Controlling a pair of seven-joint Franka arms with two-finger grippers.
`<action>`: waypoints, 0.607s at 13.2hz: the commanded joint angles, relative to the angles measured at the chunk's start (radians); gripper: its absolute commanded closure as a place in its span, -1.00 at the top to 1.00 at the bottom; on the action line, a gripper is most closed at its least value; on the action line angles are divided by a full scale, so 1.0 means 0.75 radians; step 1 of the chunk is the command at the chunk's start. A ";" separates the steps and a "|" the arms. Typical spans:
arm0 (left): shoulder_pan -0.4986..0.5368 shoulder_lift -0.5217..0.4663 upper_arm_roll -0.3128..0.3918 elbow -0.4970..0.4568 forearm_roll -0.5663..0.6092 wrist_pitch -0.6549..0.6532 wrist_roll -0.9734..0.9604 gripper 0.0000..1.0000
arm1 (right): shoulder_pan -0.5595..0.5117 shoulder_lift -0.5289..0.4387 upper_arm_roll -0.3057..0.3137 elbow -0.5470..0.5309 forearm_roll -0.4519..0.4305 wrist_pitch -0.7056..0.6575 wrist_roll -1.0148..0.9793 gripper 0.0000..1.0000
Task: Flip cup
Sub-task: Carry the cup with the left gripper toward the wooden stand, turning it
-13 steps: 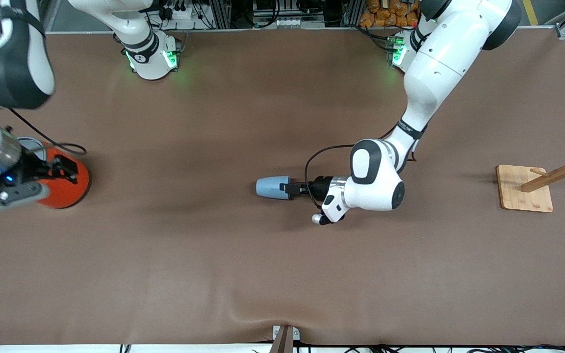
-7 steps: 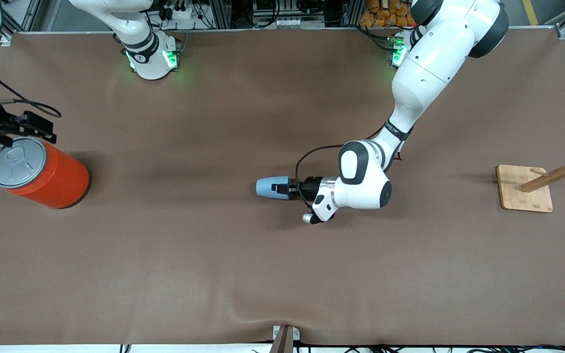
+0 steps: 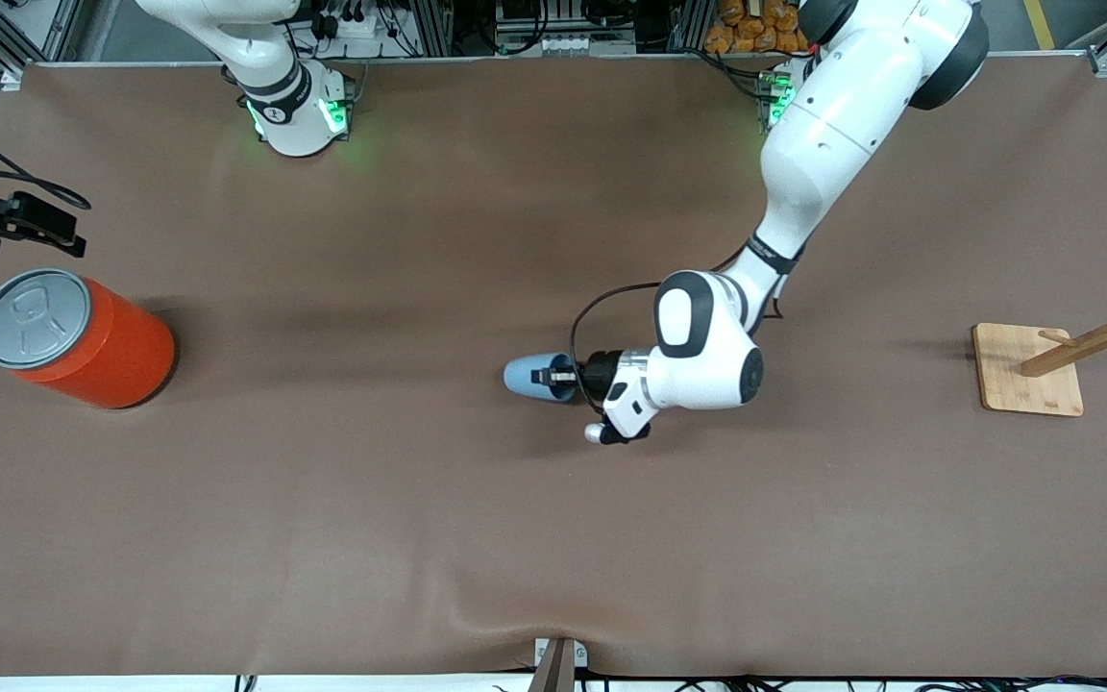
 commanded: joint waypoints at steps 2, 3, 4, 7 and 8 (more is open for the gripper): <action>0.118 -0.279 0.070 -0.041 0.444 -0.248 -0.222 -1.00 | -0.018 -0.020 -0.005 0.014 0.016 -0.040 0.023 1.00; 0.153 -0.342 0.109 -0.041 0.693 -0.339 -0.314 -1.00 | -0.011 -0.020 -0.005 0.014 0.020 -0.071 0.030 1.00; 0.186 -0.394 0.115 -0.041 0.886 -0.414 -0.372 -1.00 | -0.009 -0.022 -0.007 0.014 0.024 -0.075 0.032 1.00; 0.286 -0.429 0.117 -0.060 1.271 -0.515 -0.434 -1.00 | -0.024 -0.039 -0.005 0.012 0.027 -0.079 0.030 1.00; 0.325 -0.427 0.117 -0.100 1.331 -0.526 -0.436 -1.00 | -0.026 -0.043 -0.005 0.005 0.029 -0.079 0.030 1.00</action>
